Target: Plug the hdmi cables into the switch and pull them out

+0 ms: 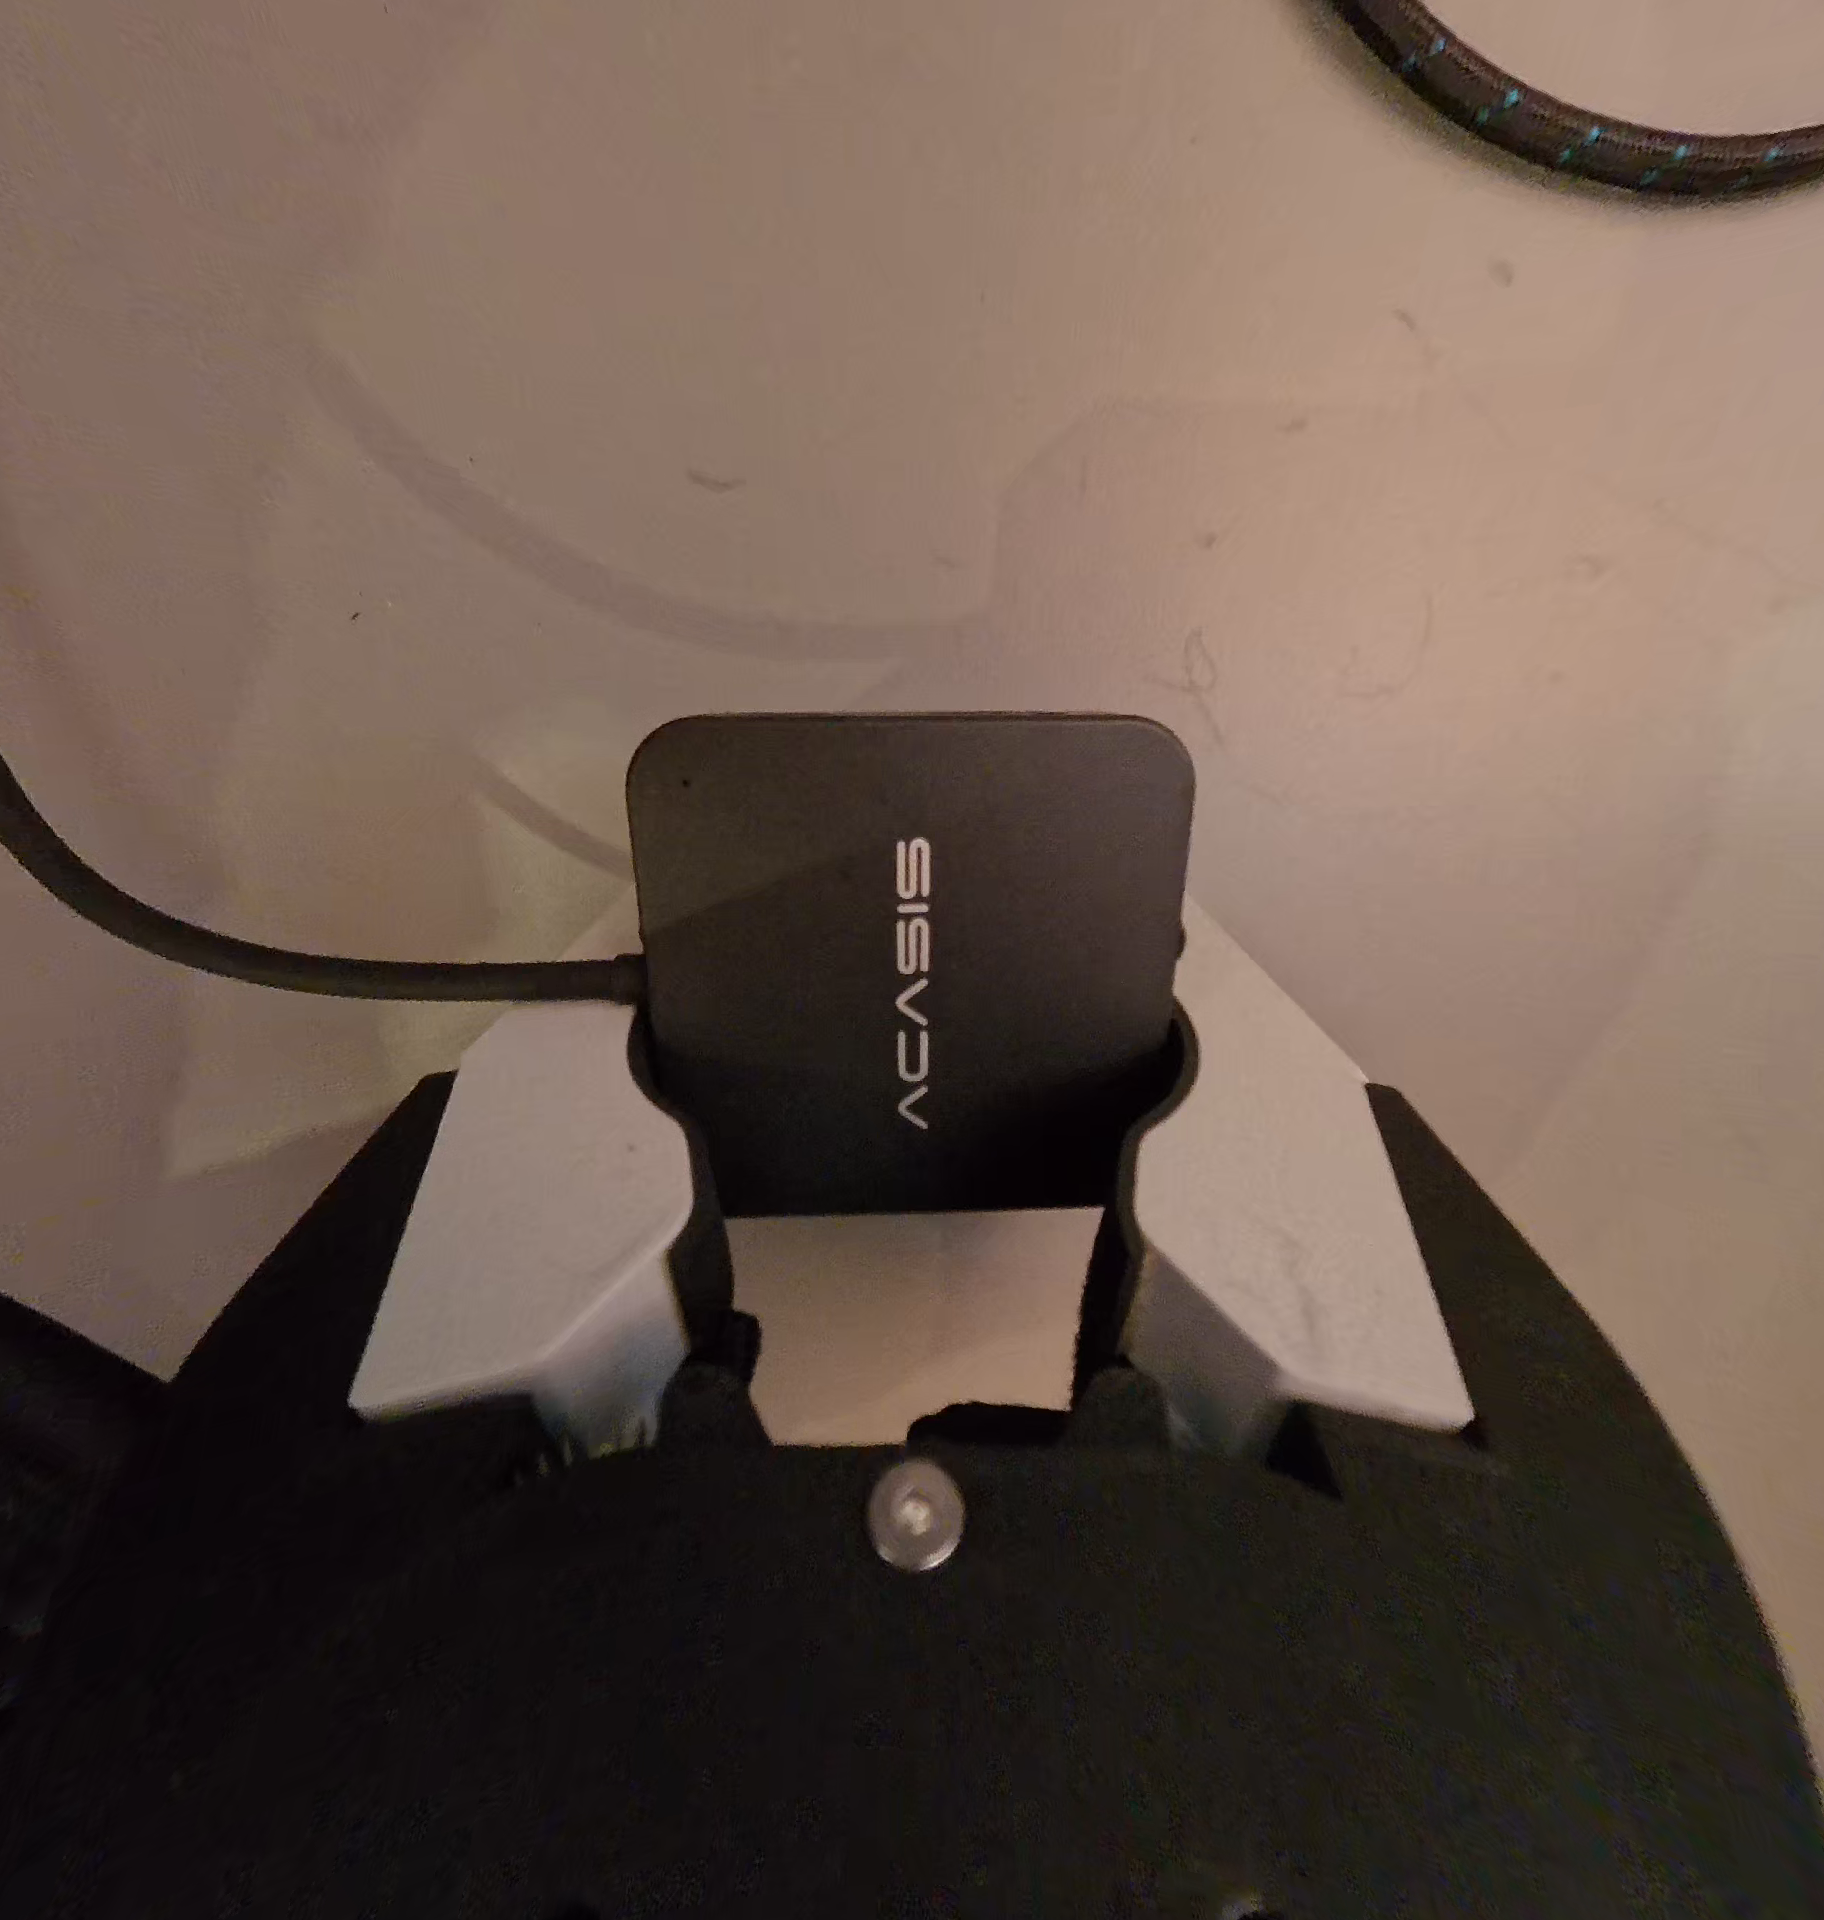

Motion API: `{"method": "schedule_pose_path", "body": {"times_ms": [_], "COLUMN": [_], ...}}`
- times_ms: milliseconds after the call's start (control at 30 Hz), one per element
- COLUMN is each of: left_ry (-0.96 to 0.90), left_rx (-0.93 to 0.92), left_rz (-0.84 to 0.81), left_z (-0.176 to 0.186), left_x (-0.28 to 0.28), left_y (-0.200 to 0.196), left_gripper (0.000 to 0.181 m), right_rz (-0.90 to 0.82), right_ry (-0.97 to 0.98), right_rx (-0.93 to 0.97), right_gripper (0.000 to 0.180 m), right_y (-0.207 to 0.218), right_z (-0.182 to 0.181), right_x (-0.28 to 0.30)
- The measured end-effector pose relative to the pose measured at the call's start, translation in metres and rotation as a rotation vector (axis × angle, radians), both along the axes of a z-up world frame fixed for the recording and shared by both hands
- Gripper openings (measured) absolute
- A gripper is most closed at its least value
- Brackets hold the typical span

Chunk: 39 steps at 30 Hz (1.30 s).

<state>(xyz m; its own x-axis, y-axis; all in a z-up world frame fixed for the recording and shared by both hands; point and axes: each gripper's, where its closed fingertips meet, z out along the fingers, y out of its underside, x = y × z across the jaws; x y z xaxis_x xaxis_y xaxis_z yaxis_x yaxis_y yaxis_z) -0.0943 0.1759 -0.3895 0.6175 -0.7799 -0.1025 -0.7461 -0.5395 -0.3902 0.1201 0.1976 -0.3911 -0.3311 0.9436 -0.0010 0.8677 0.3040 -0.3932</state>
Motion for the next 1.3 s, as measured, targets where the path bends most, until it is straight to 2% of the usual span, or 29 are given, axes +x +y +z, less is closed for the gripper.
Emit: {"method": "schedule_pose_path", "body": {"times_ms": [100,267,367,400,500,633,833,967,1133,1300], "left_ry": [-0.002,-0.073,-0.212,-0.283,-0.304,-0.332,-0.027,0.132,0.107,0.096], "left_rx": [0.001,-0.053,-0.130,-0.160,-0.146,-0.123,-0.049,0.034,0.027,-0.034], "left_rz": [0.012,0.132,0.286,0.294,0.219,0.147,0.089,-0.016,-0.221,-0.347], "left_z": [0.000,-0.001,0.001,0.002,0.008,0.029,0.017,0.008,0.012,0.011], "left_x": [0.001,0.016,0.046,0.064,0.095,0.087,0.016,-0.005,0.011,0.016], "left_y": [0.001,0.006,0.012,0.012,0.010,0.006,-0.005,-0.002,-0.014,-0.031], "left_gripper": [0.010,0.008,0.013,0.014,0.019,0.022,0.023,0.028,0.036,0.039], "right_rz": [-0.003,-0.004,-0.004,-0.005,-0.007,-0.008,-0.008,-0.012,-0.015,-0.014], "right_ry": [-0.001,-0.004,-0.001,0.000,0.005,0.010,0.015,0.013,0.014,0.016], "right_rx": [0.001,0.002,0.001,0.001,-0.001,-0.003,-0.004,-0.004,-0.006,-0.005], "right_gripper": [0.085,0.085,0.085,0.085,0.085,0.085,0.085,0.085,0.085,0.085], "right_y": [0.000,-0.001,-0.002,-0.002,-0.002,-0.004,-0.004,-0.004,-0.004,-0.004], "right_z": [0.000,0.000,0.000,0.000,0.000,0.000,0.000,0.000,0.000,0.000], "right_x": [0.000,0.001,0.001,0.001,0.003,0.006,0.006,0.006,0.006,0.006]}}
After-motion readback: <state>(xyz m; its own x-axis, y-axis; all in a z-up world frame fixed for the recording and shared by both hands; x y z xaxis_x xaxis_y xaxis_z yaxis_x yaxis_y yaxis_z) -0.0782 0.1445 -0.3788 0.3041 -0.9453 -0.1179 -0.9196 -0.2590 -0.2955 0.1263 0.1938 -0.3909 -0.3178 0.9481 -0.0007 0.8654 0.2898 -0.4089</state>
